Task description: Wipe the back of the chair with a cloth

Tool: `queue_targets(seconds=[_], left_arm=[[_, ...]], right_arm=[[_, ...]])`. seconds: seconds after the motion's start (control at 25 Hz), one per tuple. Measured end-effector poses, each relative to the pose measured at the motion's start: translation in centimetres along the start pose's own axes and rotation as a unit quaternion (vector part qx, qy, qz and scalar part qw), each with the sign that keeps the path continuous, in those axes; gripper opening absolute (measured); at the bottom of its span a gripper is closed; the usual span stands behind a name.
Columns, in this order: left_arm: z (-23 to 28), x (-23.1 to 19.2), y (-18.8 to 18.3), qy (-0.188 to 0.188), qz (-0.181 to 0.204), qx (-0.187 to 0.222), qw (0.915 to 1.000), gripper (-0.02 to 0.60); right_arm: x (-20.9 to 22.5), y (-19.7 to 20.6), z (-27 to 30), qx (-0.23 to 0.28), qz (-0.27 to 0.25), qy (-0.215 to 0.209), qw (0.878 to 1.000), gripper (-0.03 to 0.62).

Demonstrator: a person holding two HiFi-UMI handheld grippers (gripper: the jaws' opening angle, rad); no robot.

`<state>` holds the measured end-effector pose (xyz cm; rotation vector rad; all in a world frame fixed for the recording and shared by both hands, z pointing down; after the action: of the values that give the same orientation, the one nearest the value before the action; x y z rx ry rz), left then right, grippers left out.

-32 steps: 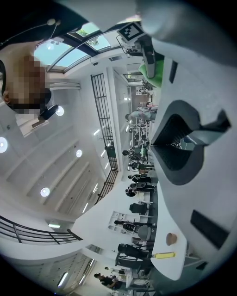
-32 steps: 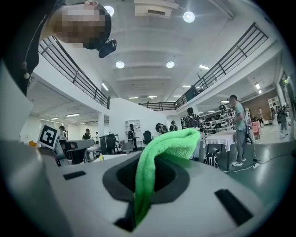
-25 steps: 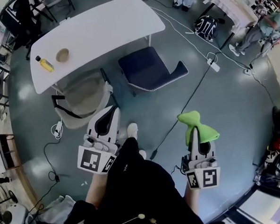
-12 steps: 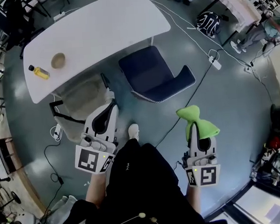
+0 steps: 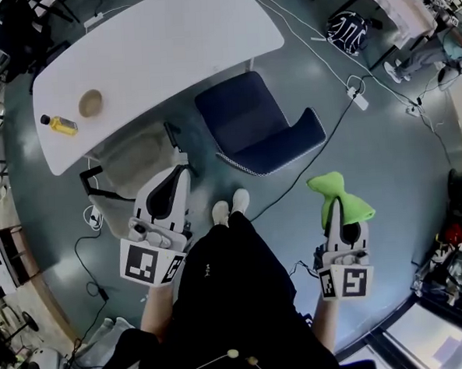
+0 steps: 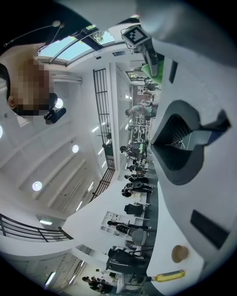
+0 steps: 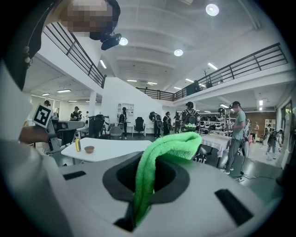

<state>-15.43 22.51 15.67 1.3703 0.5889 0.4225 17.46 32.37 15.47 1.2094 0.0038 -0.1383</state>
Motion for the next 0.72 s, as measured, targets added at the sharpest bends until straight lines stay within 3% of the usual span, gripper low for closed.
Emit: queue_targets(seconds=[0.2,0.48,0.72], left_arm=[[2.3,0.0,-0.2,0.0,0.009,0.0,1.0,0.005],[6.6,1.0,-1.4,0.006,0.057,0.008,0.9983,0.005],[9.7,1.9,-1.2,0.021,0.061,0.006,0.9979,0.006]], right_arm=[[1.5,0.0,2.4,-0.008,-0.015,-0.005,1.0,0.018],[3.7,-0.6,7.0,-0.01,-0.064,-0.033,0.997,0.018],[6.9,1.1,11.1,-0.06,-0.135,-0.036,0.988,0.018]])
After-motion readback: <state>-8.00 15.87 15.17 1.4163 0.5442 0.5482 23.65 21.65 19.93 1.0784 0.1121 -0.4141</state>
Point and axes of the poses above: the fingertips, and each gripper's own axes: z forward along the fingers, x to its right, y out of its underside, the point moved 7 cm from there along -z, backward along the fingers, and after that the axes turned 7 degrees about -x, right-handed, at the moved point
